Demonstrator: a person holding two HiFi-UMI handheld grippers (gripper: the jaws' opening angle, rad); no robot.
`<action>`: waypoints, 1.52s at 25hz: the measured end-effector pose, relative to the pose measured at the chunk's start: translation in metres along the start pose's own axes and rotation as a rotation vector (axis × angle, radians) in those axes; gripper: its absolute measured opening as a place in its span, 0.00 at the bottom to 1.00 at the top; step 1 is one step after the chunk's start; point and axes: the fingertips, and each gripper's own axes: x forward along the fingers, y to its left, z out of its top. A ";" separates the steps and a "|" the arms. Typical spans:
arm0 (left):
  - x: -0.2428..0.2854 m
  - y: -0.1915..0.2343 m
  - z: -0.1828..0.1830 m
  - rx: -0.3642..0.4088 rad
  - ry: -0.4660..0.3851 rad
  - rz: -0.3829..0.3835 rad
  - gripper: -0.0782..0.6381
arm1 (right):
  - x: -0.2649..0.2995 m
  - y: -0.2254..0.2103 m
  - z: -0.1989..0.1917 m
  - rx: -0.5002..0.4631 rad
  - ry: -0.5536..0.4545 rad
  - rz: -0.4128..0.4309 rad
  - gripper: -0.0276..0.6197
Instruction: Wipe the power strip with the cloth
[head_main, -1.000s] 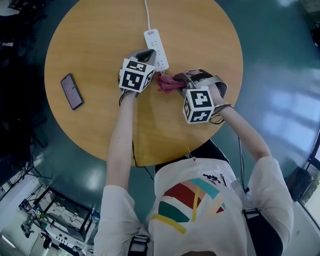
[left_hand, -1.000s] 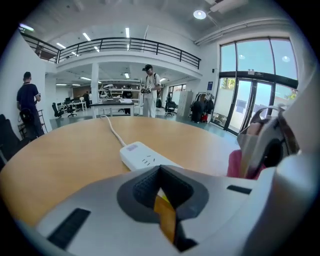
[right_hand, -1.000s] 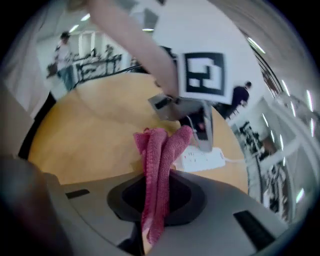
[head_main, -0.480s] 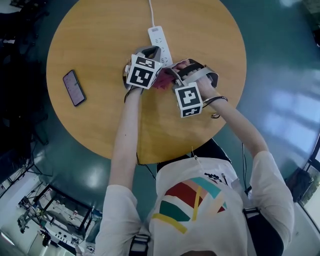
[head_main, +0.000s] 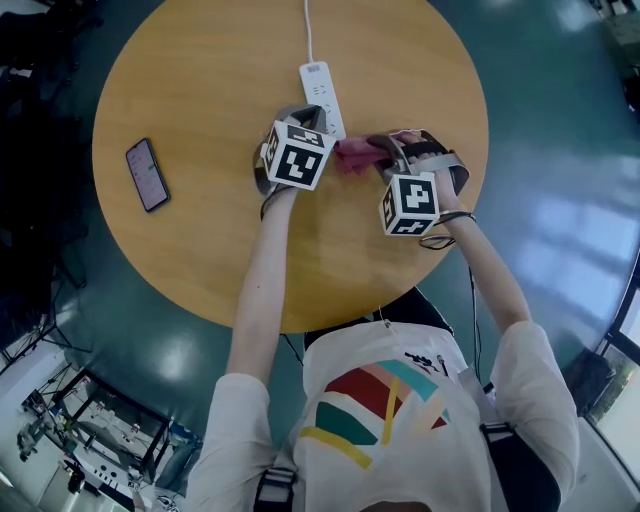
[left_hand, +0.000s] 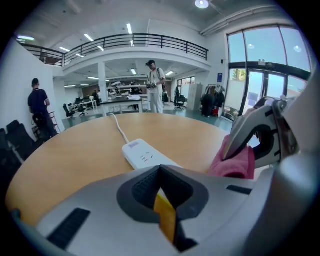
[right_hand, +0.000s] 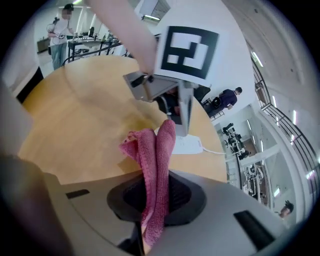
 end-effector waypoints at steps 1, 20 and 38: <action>-0.006 -0.009 0.001 -0.032 -0.029 0.023 0.15 | -0.005 -0.005 -0.004 0.024 -0.010 -0.010 0.10; -0.016 -0.004 -0.046 -0.122 -0.001 0.230 0.15 | 0.001 -0.081 0.021 -0.249 -0.129 -0.026 0.10; -0.009 0.060 -0.066 -0.118 -0.191 0.353 0.15 | 0.125 -0.051 0.205 -1.077 -0.396 0.629 0.10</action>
